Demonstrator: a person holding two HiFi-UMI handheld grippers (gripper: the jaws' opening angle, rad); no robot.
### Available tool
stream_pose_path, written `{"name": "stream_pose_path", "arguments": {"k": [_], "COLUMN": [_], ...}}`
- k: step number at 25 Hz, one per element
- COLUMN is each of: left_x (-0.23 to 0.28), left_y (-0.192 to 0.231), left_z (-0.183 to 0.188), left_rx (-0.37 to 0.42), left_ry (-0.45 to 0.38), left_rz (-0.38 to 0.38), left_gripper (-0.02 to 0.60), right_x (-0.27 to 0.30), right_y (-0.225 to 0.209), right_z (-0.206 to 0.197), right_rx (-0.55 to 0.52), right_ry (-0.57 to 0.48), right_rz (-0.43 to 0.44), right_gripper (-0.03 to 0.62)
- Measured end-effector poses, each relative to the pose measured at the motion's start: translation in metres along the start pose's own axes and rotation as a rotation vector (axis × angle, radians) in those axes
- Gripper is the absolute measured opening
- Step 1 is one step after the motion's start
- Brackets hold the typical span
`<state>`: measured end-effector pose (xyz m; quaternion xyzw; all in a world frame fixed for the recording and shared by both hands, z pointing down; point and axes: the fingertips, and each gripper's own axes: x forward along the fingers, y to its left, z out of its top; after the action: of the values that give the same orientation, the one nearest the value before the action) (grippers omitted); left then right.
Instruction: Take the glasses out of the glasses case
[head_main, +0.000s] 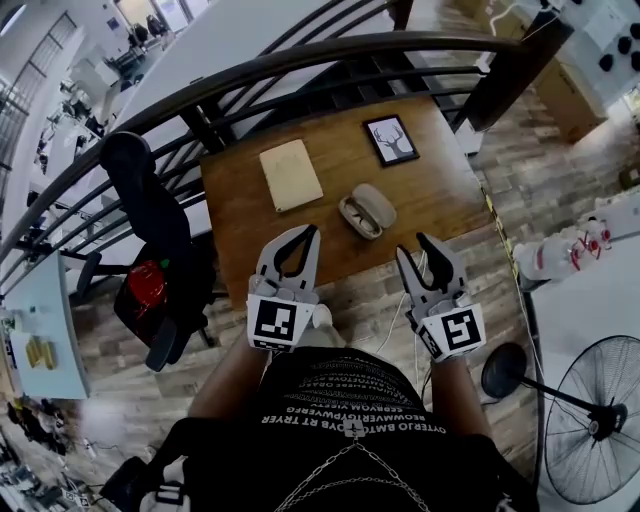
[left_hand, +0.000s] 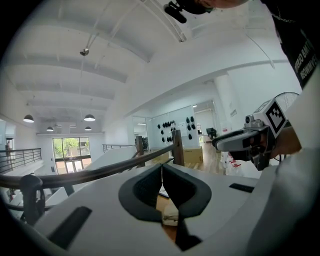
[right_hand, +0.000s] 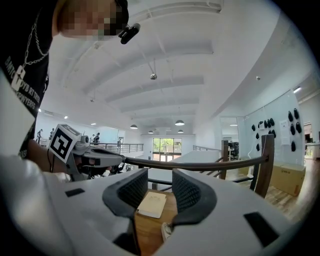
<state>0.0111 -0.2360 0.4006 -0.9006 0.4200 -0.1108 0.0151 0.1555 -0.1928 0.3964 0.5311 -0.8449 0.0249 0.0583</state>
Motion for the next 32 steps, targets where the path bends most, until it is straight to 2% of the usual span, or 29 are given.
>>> {"name": "stream_pose_path", "arguments": {"k": [7,15,23,32], "left_x": [0.023,0.038,0.043,0.047], "left_y": [0.031,0.057,0.061,0.061], "left_z": [0.005,0.003,-0.008,-0.012], "left_rx": [0.021,0.000,-0.017,-0.022], "left_ry": [0.000,-0.019,-0.009,0.010], "left_rz": [-0.022,-0.050,-0.085,-0.090], "left_gripper": [0.029,0.029,0.029,0.029], "right_x": [0.033,0.064,0.076,0.075], "right_y": [-0.004,-0.006,0.002,-0.005], "right_z": [0.009,0.011,0.001,-0.017], "right_rx": [-0.006,-0.042,-0.039,-0.033], "right_ry": [-0.005,0.020,0.058,0.105], "right_rz": [-0.027,-0.046,-0.057,-0.064], "right_gripper": [0.140,0.140,0.140,0.140]}}
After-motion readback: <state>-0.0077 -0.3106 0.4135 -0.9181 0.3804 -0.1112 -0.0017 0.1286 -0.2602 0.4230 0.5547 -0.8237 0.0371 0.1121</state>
